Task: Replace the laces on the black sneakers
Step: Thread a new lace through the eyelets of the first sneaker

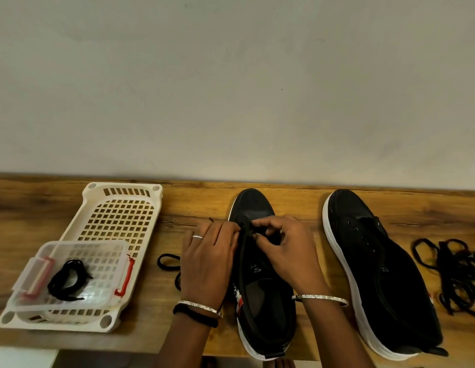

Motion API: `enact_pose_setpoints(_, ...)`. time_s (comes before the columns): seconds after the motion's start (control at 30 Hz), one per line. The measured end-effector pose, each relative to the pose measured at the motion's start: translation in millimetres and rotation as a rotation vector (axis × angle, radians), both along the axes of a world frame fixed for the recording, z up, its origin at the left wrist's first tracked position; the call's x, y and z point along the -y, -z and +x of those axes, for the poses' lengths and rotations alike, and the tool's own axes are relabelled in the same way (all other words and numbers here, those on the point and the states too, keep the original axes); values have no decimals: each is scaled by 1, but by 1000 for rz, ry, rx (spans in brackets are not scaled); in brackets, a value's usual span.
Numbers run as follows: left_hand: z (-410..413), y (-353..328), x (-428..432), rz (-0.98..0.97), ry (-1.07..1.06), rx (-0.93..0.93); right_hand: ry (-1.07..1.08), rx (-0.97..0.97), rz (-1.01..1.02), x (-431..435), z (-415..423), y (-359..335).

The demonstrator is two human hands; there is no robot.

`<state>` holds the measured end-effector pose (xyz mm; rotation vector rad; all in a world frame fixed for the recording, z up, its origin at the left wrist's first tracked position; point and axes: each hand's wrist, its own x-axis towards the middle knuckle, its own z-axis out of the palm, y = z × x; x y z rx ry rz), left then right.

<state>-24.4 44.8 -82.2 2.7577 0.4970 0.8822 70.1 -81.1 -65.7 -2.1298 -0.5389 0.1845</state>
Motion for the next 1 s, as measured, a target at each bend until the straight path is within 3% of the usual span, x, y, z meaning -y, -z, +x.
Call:
enact_pose_setpoints(0.3, -2, 0, 1, -2, 42, 150, 10, 83, 62, -4, -2, 5)
enact_pose_setpoints(0.43, -3, 2, -1, -47, 65, 98, 6, 126, 31, -4, -2, 7)
enact_pose_setpoints(0.57, -3, -5, -6, -429, 34, 124, 16, 126, 51, -4, -2, 6)
enact_pose_setpoints(0.63, -3, -13, -6, -818, 30, 242, 18, 103, 72, -4, -2, 6)
enact_pose_setpoints(0.7, 0, -19, -5, -1157, -5, 224, 22, 99, 80, -3, -3, 5)
enact_pose_setpoints(0.83, 4, -11, -1, -1126, 2, -2, 21, 106, 77, -4, -3, 5)
enact_pose_setpoints(1.0, 6, -9, -4, -1205, -19, -80, -8, 85, 69, -4, -3, 4)
